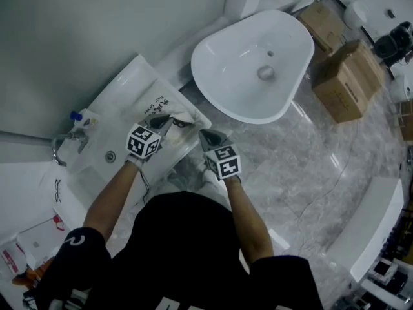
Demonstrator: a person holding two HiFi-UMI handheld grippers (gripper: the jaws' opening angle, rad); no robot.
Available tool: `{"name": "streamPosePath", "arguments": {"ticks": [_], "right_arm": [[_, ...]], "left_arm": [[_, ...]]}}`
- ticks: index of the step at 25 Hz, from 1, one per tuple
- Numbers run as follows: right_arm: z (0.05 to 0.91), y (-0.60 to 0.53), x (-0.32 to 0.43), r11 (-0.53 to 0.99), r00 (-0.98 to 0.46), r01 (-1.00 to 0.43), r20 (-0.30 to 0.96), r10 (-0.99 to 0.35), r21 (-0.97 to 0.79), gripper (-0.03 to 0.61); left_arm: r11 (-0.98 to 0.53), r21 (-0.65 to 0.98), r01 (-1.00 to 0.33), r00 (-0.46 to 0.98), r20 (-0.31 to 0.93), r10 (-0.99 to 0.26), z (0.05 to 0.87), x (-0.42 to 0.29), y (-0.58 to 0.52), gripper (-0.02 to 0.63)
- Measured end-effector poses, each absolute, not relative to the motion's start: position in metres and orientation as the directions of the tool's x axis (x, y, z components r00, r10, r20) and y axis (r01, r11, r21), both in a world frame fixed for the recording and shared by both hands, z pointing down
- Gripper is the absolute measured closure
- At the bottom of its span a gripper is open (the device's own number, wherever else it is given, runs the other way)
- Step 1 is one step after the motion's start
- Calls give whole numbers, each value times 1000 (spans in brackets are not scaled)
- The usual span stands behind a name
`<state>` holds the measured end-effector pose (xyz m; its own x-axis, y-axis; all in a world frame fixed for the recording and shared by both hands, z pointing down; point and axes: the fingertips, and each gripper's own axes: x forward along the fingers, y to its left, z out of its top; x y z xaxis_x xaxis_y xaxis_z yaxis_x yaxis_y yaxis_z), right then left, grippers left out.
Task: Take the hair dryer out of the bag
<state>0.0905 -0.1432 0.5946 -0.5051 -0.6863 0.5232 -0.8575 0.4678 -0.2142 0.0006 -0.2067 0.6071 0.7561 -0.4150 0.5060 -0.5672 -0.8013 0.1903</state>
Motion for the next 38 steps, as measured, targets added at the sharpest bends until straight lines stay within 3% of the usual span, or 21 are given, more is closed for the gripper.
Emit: {"name": "streamPosePath", "arguments": {"ticks": [15, 25, 32, 38], "right_arm": [[666, -193, -2, 593, -539, -793, 614, -577, -138, 581], [709, -251, -21, 570, -428, -821, 673, -604, -12, 406], [704, -277, -28, 624, -426, -779, 671, -607, 69, 420], [721, -301, -31, 679, -409, -727, 727, -552, 107, 374]], "left_arm": [[-826, 215, -522, 804, 448, -391, 611, -11, -239, 592], [-811, 296, -504, 849, 343, -402, 606, -25, -265, 592], [-760, 379, -528, 848, 288, -445, 610, -38, -287, 592], [-732, 398, -552, 834, 272, -481, 620, -44, -305, 591]]}}
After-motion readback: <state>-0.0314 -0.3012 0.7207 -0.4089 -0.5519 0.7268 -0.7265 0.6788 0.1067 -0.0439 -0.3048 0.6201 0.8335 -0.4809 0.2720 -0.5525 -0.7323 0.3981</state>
